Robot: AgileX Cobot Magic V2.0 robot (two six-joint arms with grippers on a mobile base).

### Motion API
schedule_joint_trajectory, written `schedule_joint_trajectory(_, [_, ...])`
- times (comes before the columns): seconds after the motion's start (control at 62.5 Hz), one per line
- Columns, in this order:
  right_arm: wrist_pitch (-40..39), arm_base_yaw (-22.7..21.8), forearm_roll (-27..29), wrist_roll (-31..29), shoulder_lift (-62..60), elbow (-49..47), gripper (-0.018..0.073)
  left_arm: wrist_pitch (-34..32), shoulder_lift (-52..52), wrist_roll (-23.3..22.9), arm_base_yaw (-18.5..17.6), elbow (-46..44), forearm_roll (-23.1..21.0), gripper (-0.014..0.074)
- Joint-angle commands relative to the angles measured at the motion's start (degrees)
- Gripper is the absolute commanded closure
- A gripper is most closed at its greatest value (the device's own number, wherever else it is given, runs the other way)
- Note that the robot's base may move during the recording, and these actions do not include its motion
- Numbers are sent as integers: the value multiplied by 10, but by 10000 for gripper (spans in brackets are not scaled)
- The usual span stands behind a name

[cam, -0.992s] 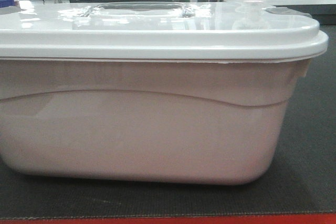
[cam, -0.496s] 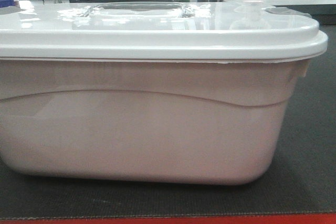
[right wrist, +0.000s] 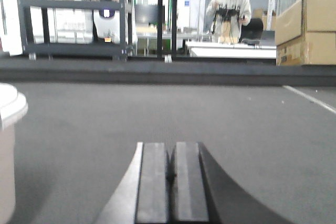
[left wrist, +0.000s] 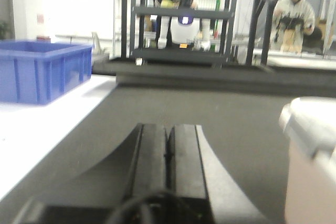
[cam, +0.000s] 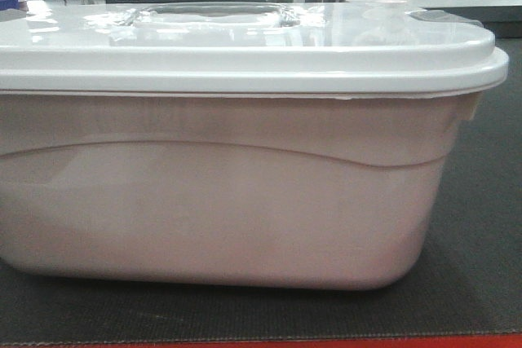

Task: Grab white bin and place on right shelf
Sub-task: 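Move both grippers down to the lid rim on either end of the pink bin, then close both grippers on the white lid rim at the bin's ends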

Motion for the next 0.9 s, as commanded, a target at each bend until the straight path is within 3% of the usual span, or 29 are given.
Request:
schedule_joint_trajectory(0.0, [-50, -1, 17, -2, -7, -77, 489, -21, 2, -3, -1, -74, 14, 713])
schedule_joint_trajectory(0.208, [71, -1, 17, -2, 79, -252, 489, 168, 71, -3, -1, -255, 20, 707])
schedule_joint_trajectory(0.368, [83, -1, 17, -2, 186, -356, 452, 285, 180, -3, -1, -373, 2, 637])
schedule_joint_trajectory(0.48, [88, -1, 19, -2, 251, -396, 321, 322, 256, -3, -3, -423, -32, 525])
schedule_joint_trajectory(0.624, [110, -1, 32, -2, 321, -416, 81, 336, 340, -3, -28, -451, -76, 331])
schedule_joint_trajectory(0.736, [180, -1, 73, -1, 363, -429, -74, 364, 400, -3, -39, -467, -93, 204])
schedule_joint_trajectory(0.88, [300, -1, 173, -1, 408, -463, -74, 436, 464, -3, -41, -507, -146, 104])
